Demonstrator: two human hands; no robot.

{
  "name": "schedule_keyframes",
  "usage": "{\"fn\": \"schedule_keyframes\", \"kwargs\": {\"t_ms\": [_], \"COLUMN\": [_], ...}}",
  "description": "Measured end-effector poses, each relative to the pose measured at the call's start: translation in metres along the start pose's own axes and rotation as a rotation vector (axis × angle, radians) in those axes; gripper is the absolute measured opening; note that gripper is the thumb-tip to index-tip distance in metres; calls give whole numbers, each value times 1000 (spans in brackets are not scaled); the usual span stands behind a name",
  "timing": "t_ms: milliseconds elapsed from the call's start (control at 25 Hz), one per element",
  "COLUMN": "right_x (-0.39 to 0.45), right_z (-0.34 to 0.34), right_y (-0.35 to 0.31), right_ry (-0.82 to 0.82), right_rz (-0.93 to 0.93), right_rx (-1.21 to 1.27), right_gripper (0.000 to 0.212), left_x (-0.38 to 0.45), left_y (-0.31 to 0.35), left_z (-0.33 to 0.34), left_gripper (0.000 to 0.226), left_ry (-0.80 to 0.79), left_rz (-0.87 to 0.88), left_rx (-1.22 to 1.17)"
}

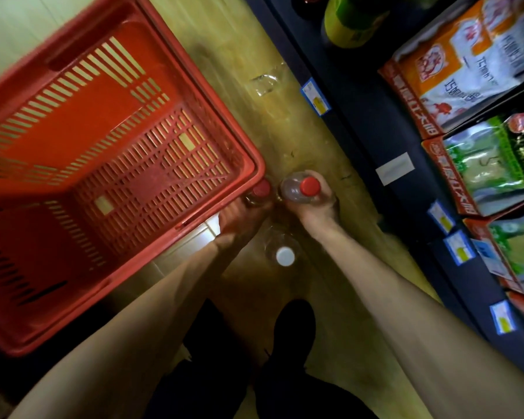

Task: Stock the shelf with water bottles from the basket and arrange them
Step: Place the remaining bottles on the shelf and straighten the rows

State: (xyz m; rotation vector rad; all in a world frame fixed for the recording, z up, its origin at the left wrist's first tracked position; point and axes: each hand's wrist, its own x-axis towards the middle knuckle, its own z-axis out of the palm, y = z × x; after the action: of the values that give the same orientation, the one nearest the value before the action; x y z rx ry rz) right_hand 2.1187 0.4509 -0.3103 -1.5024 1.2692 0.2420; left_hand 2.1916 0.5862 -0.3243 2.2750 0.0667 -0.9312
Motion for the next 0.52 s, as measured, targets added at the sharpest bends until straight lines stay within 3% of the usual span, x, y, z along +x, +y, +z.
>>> {"fn": "schedule_keyframes", "kwargs": {"t_ms": [240,440,520], "right_x": [-4,-40,-62], "right_z": [-22,-46,-57], "right_y": [6,-8,-22], "right_ry": [-34,49,81], "right_rz": [-59,-77,-113], "right_rx": [-59,-102,-112], "right_gripper": [48,58,55], "left_x": [-21,-60,-77], "left_y": [3,12,20], "left_z": [-11,-35,-52], "left_gripper": [58,47,55], "left_ry": [21,-43,-59], "left_rz": [110,164,144], "left_rx": [41,124,145]}}
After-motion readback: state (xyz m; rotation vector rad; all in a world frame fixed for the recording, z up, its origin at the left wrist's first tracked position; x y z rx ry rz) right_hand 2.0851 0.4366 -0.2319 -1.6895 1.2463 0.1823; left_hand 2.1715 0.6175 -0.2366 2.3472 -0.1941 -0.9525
